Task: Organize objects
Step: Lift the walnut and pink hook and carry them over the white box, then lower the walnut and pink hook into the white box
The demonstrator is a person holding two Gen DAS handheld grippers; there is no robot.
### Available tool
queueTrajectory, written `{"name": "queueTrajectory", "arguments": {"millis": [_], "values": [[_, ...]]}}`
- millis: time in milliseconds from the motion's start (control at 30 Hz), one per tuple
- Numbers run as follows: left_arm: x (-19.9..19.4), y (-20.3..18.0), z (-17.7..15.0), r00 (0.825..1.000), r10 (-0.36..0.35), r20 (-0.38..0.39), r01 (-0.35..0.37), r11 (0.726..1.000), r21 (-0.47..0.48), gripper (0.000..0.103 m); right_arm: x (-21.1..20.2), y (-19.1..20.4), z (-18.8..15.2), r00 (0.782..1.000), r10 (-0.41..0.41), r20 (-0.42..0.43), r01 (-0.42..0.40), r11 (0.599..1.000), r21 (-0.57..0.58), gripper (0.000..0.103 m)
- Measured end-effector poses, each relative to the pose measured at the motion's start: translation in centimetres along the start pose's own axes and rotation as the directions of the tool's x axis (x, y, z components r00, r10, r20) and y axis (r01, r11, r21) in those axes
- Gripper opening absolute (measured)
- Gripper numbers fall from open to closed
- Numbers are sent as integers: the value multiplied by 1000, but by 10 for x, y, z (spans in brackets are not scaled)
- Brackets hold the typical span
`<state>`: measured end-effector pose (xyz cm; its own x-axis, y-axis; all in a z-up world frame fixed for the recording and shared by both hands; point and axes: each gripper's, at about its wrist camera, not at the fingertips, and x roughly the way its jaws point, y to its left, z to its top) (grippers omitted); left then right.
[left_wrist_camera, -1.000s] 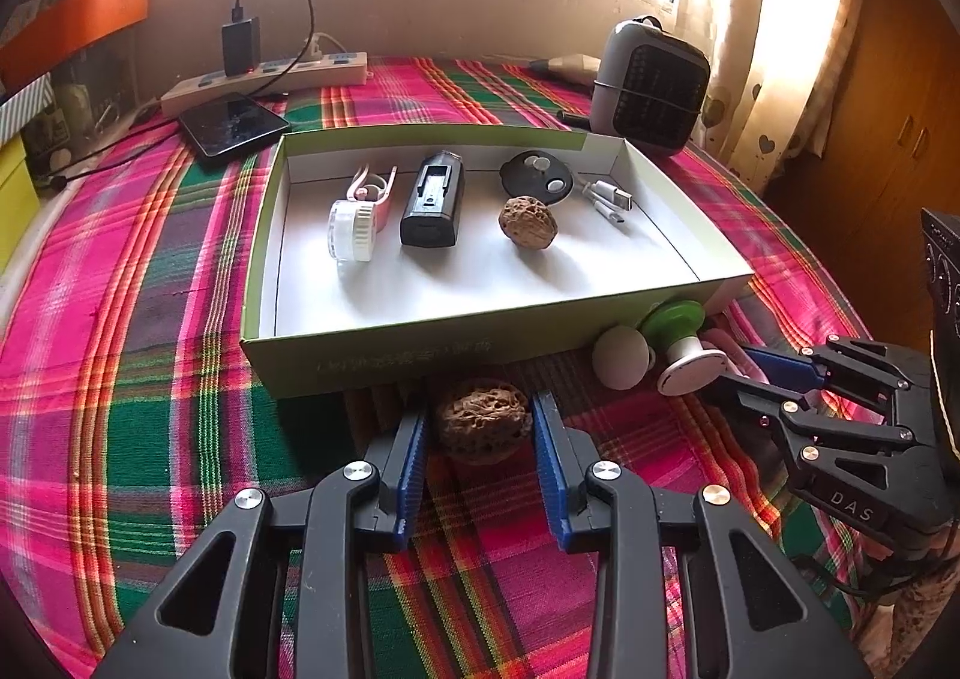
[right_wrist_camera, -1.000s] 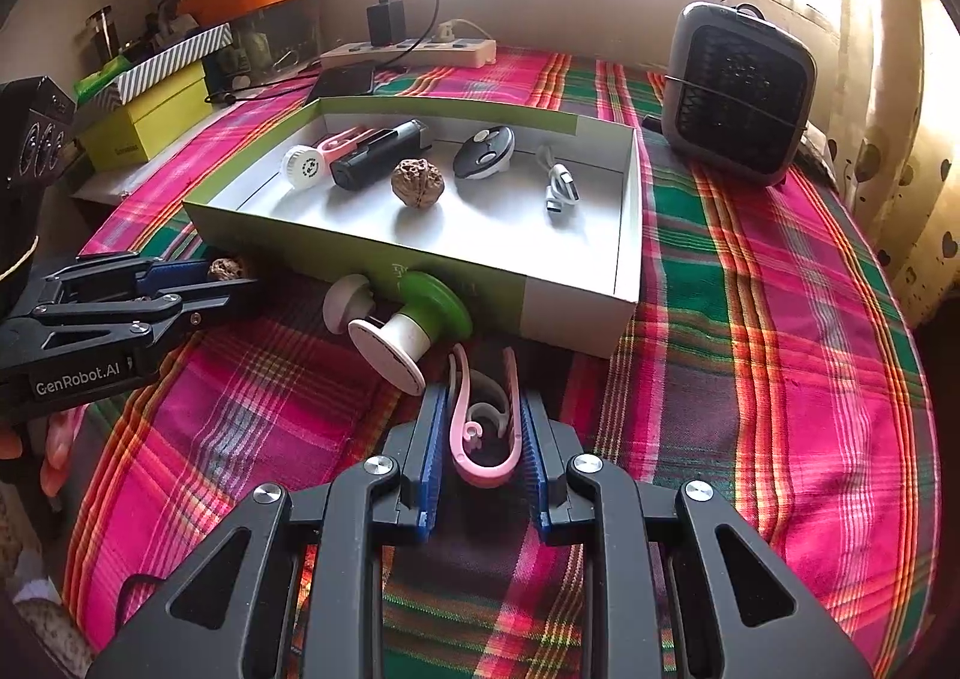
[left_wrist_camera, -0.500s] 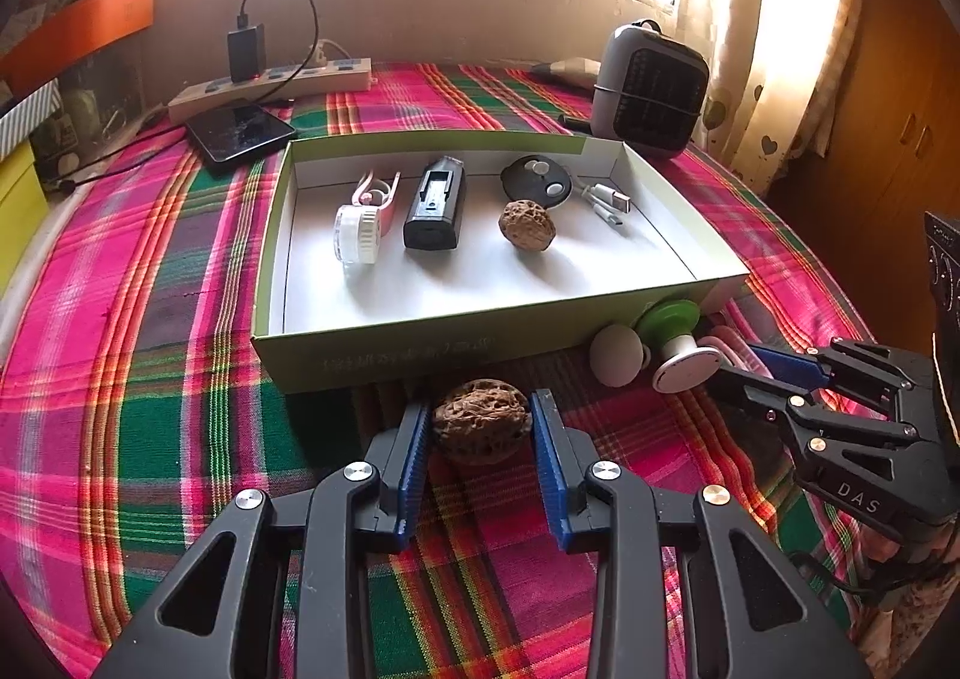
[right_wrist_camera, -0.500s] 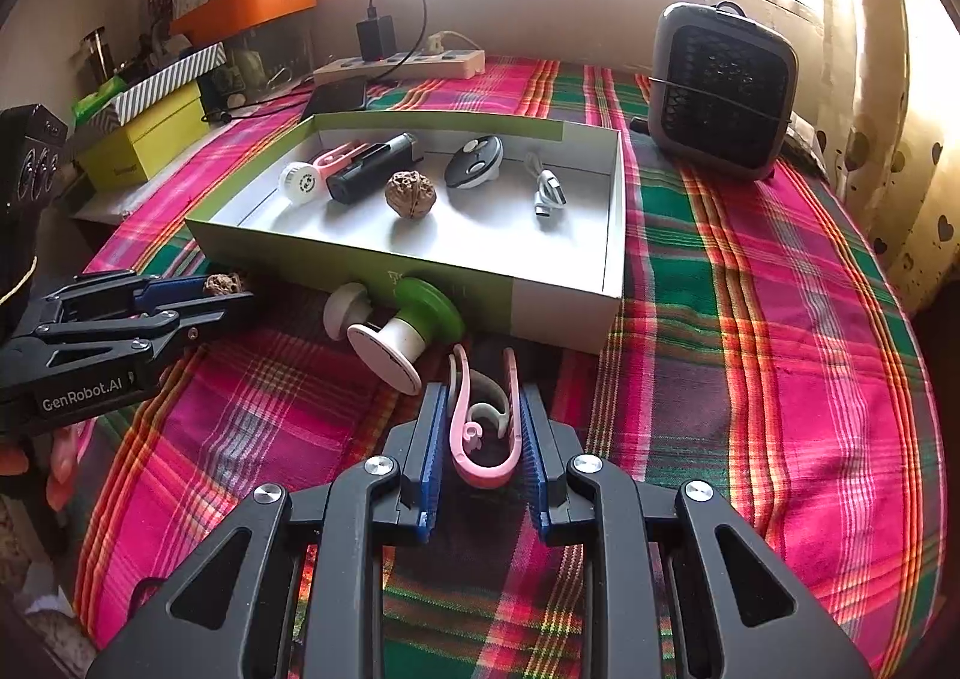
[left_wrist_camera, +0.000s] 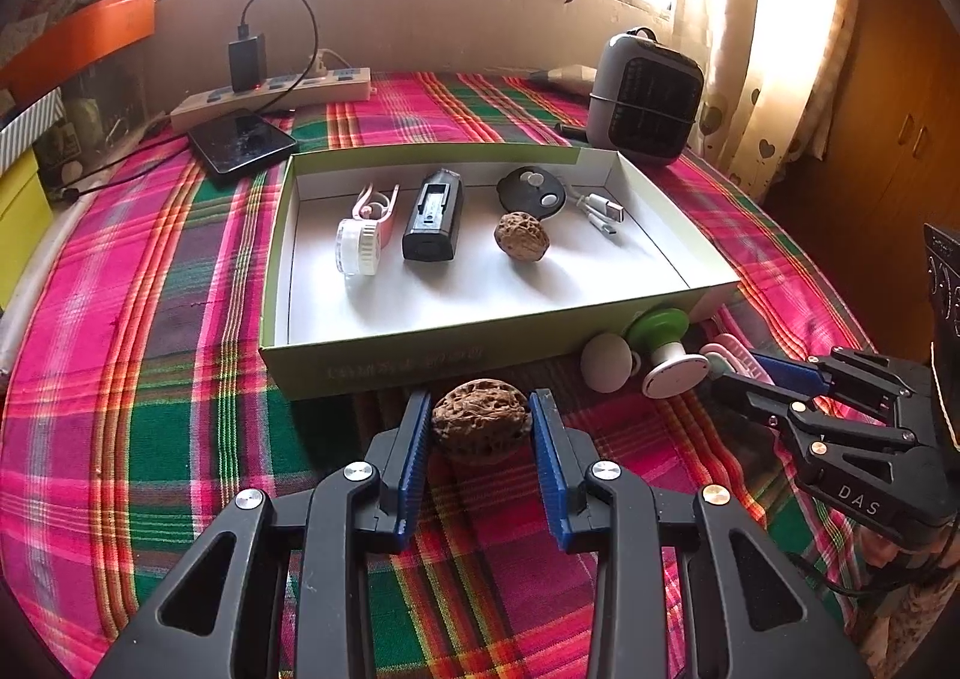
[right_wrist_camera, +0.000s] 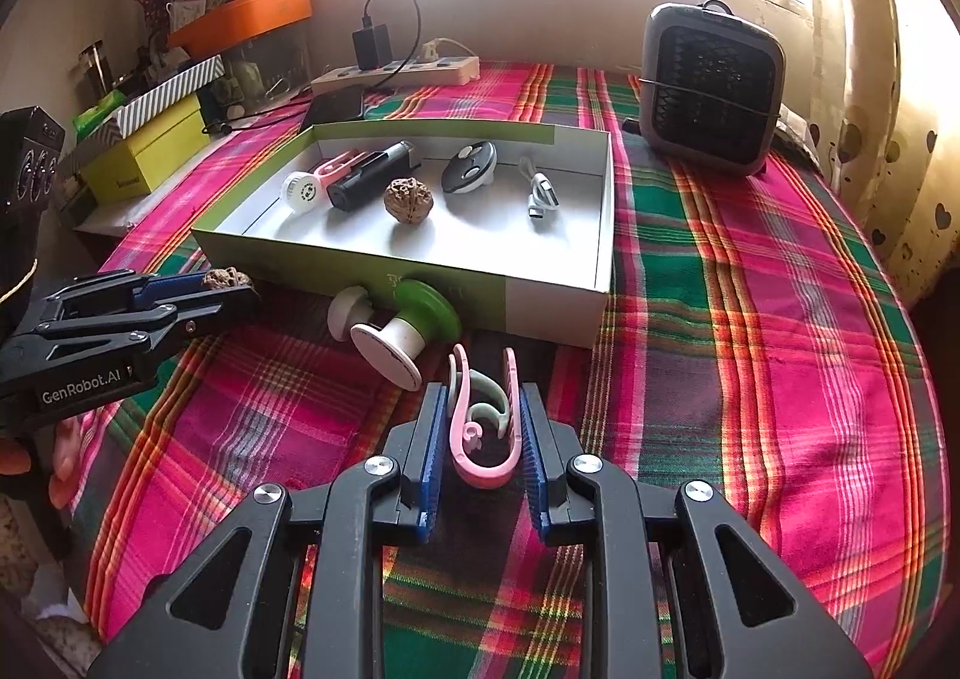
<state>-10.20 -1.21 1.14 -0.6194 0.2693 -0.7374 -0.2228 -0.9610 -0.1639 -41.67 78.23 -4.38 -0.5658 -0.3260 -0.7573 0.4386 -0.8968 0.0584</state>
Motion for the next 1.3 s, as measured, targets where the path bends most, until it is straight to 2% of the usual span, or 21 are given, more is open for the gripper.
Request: {"name": "queueTrajectory", "arguments": {"millis": [533,1300], "values": [[-24,-6,15,998,-20,56,19,1000,21,31,-26,10,20,997,24,67,-24,1000,1,24],[-3,5,45,998,-15,56,17,999,-28,31,3,19,68,997,45,62,-45,999,-2,24]]}}
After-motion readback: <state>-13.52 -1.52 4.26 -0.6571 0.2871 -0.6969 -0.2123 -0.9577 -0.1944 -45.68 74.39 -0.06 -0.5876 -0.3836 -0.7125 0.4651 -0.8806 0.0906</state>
